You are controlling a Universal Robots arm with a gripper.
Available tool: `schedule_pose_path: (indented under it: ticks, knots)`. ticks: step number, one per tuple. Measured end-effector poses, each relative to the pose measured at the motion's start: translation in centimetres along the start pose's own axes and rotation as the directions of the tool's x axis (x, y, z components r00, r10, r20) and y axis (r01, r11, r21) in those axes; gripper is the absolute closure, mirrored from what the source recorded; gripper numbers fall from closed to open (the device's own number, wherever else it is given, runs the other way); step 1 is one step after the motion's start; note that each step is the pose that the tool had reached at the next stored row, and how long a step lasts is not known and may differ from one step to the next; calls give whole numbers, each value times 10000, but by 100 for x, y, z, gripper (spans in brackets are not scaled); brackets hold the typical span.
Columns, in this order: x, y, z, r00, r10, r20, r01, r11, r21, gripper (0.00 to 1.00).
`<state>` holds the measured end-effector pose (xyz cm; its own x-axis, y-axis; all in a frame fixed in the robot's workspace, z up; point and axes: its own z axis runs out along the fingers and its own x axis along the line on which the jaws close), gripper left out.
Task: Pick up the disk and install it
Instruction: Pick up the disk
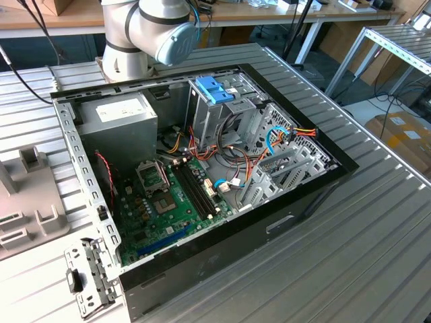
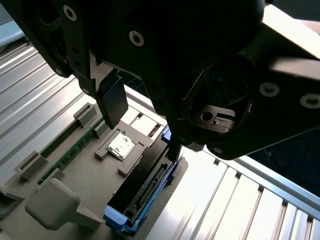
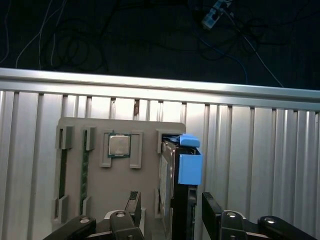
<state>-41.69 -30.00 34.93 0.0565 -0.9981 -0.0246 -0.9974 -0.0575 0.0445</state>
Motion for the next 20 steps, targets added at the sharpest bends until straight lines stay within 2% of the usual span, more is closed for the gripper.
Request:
schedule_pose_path:
  ticks: [17,20]
  knots:
    - [-14,152,87,10000,0,1,0,10000,3,40]
    - [-17,158,109,10000,0,0,0,10000,1,40]
